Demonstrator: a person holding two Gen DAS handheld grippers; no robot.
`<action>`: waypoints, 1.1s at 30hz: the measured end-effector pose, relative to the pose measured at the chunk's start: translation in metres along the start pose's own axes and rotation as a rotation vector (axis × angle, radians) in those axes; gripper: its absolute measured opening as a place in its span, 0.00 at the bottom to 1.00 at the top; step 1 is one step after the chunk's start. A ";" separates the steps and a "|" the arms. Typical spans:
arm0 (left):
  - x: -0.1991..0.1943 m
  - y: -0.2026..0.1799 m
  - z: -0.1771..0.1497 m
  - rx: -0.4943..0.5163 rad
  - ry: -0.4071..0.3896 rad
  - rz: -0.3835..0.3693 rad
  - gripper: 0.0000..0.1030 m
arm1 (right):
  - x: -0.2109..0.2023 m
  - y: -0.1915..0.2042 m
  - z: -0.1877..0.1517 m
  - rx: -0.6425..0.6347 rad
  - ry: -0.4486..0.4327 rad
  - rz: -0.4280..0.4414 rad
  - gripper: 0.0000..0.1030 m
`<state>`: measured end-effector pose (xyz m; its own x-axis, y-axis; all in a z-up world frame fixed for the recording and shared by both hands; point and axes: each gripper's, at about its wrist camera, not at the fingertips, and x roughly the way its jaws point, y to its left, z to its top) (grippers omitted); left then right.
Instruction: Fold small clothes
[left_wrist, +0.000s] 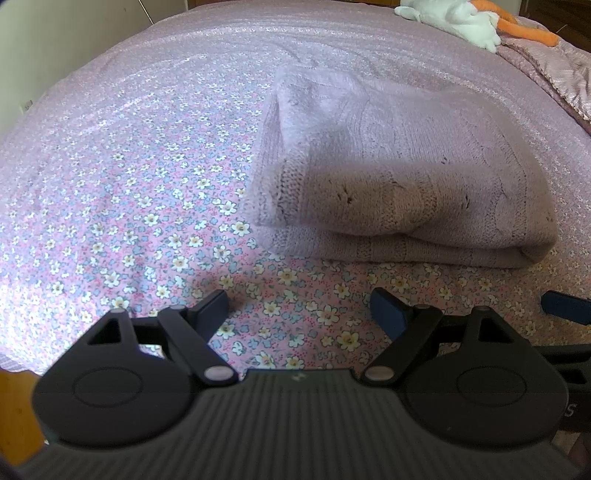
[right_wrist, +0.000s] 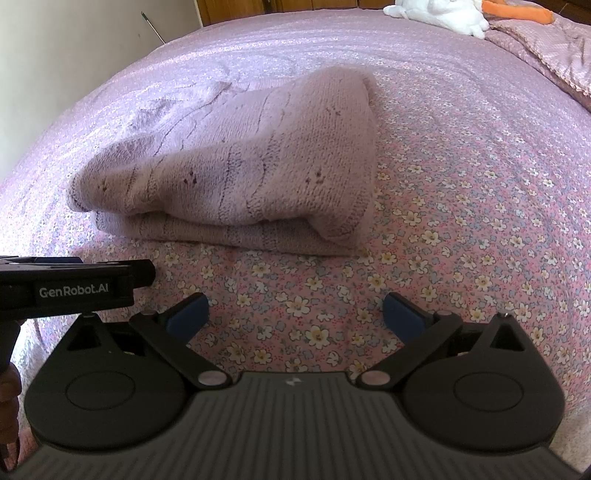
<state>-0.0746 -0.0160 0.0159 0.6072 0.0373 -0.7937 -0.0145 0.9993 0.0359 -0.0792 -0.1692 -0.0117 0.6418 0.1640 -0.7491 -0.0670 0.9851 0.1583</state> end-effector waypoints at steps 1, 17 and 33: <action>0.000 0.000 0.000 0.000 0.001 -0.001 0.83 | 0.000 0.000 0.000 0.001 0.000 0.000 1.00; 0.001 0.003 0.002 -0.001 0.011 -0.010 0.83 | 0.000 0.002 0.000 0.000 -0.003 -0.008 1.00; 0.001 0.005 0.003 0.001 0.015 -0.013 0.83 | -0.001 0.002 0.000 0.004 -0.005 -0.006 1.00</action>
<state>-0.0718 -0.0111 0.0174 0.5954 0.0247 -0.8031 -0.0062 0.9996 0.0262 -0.0801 -0.1669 -0.0112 0.6463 0.1581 -0.7465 -0.0600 0.9858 0.1569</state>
